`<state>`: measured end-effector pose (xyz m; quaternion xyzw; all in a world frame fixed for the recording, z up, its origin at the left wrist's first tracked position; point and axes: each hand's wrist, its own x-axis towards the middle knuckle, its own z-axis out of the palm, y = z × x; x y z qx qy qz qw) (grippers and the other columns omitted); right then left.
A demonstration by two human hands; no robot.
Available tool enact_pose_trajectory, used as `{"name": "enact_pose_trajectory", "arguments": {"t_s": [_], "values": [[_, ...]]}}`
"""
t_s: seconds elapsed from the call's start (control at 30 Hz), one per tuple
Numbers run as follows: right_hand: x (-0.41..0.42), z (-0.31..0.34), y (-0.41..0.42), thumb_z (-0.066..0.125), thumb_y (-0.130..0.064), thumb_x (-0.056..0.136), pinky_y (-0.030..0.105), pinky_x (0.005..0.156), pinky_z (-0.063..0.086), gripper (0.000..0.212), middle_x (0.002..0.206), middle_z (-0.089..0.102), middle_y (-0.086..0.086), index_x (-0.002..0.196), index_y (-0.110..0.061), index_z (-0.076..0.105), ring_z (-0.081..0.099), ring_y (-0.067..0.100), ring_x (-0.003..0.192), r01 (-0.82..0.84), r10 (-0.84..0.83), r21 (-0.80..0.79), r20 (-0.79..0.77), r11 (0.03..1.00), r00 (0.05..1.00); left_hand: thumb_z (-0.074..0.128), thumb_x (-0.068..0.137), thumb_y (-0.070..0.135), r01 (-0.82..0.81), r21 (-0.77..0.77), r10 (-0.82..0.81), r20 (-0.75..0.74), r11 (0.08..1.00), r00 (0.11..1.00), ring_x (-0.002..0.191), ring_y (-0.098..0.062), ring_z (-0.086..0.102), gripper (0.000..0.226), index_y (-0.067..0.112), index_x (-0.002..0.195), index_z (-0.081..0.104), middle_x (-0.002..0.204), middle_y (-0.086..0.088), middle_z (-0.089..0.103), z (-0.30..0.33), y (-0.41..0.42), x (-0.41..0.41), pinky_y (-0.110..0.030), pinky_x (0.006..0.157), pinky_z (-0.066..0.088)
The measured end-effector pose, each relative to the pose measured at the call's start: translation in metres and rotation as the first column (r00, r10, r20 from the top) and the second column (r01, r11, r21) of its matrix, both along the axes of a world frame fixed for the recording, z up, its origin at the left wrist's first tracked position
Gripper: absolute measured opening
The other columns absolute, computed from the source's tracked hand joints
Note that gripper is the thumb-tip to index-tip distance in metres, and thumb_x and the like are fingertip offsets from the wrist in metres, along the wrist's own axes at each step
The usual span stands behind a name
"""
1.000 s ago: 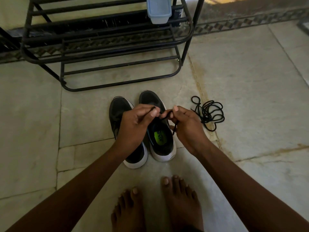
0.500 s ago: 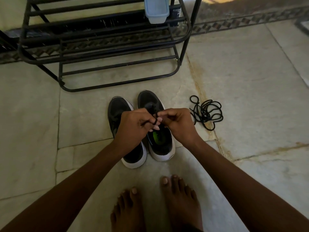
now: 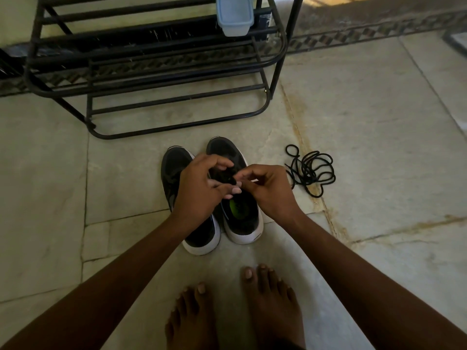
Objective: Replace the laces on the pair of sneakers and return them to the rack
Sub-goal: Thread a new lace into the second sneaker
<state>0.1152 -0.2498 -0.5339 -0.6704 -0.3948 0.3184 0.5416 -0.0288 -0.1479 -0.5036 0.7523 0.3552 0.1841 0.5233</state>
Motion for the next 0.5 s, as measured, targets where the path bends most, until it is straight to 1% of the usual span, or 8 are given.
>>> {"name": "enact_pose_trajectory", "arguments": {"t_s": [0.07,0.13,0.2,0.27,0.33,0.43,0.47,0.5], "values": [[0.0,0.001,0.0,0.071,0.004,0.088,0.028,0.078,0.058,0.012,0.088,0.077,0.003,0.095,-0.002,0.079,0.074,0.015,0.083,-0.015,0.015,-0.011,-0.022,1.0,1.0,0.084,0.079,-0.002,-0.012,0.013,0.012,0.013,1.0,1.0,0.074,-0.014,0.077,0.029,0.006,0.104,0.071,0.108,-0.005,0.065,0.001,0.0,0.0,-0.029,0.066,0.064],[0.001,0.003,-0.001,0.069,0.001,0.089,0.032,0.079,0.06,0.013,0.088,0.077,0.003,0.096,-0.005,0.079,0.074,0.016,0.084,-0.033,0.032,-0.037,-0.026,0.999,0.999,0.083,0.079,-0.002,-0.026,0.017,0.026,-0.011,1.0,1.0,0.074,-0.013,0.077,0.021,0.004,0.095,0.07,0.099,-0.009,0.07,0.0,0.0,0.001,-0.03,0.067,0.064],[0.001,0.008,-0.002,0.068,-0.006,0.089,0.036,0.08,0.061,0.014,0.089,0.077,0.003,0.098,-0.007,0.079,0.074,0.019,0.085,-0.059,0.057,-0.055,-0.046,0.997,0.997,0.084,0.079,0.0,-0.052,0.033,0.054,-0.039,0.998,0.998,0.072,-0.011,0.077,0.02,0.006,0.09,0.069,0.089,-0.008,0.073,-0.001,0.0,0.002,-0.03,0.066,0.064],[-0.001,0.013,-0.004,0.07,-0.012,0.091,0.029,0.077,0.06,0.01,0.087,0.077,0.0,0.097,-0.01,0.079,0.073,0.015,0.083,-0.077,0.075,-0.061,-0.031,0.995,0.997,0.085,0.078,0.003,-0.081,0.058,0.084,-0.054,0.995,0.995,0.07,-0.009,0.076,0.019,0.009,0.087,0.068,0.084,-0.005,0.073,-0.002,0.001,0.0,-0.029,0.065,0.064],[-0.004,0.015,-0.003,0.074,-0.017,0.092,0.024,0.073,0.056,0.005,0.083,0.075,-0.005,0.093,-0.014,0.077,0.071,0.009,0.08,-0.064,0.069,-0.079,0.063,0.995,0.996,0.084,0.079,0.004,-0.081,0.072,0.085,-0.05,0.994,0.995,0.07,-0.009,0.076,0.018,0.009,0.086,0.068,0.082,-0.004,0.073,-0.001,0.001,-0.001,-0.028,0.065,0.064],[-0.004,0.015,-0.001,0.07,-0.022,0.094,0.035,0.074,0.055,0.008,0.087,0.068,-0.003,0.091,-0.015,0.07,0.066,0.011,0.083,-0.027,0.045,-0.083,0.23,0.996,0.972,0.08,0.083,0.0,-0.044,0.037,0.044,-0.003,0.998,0.999,0.074,-0.013,0.077,0.012,0.004,0.09,0.071,0.085,-0.01,0.074,-0.001,0.001,-0.002,-0.034,0.07,0.065],[-0.003,0.015,-0.002,0.068,-0.022,0.095,0.034,0.074,0.054,0.009,0.091,0.064,-0.001,0.091,-0.014,0.068,0.062,0.013,0.087,-0.005,0.024,-0.067,0.294,0.998,0.956,0.077,0.086,0.0,-0.029,0.047,0.028,0.013,0.998,1.0,0.077,-0.015,0.077,0.008,0.004,0.093,0.073,0.087,-0.01,0.074,-0.001,0.003,-0.003,-0.037,0.072,0.065],[-0.001,0.015,-0.002,0.067,-0.022,0.095,0.03,0.075,0.051,0.009,0.094,0.06,0.0,0.09,-0.014,0.066,0.059,0.013,0.09,0.021,-0.001,-0.052,0.352,0.998,0.936,0.075,0.089,0.003,-0.014,0.089,0.012,0.018,0.996,1.0,0.079,-0.015,0.076,0.006,0.005,0.095,0.075,0.089,-0.008,0.074,-0.002,0.006,-0.004,-0.039,0.075,0.065]]}}
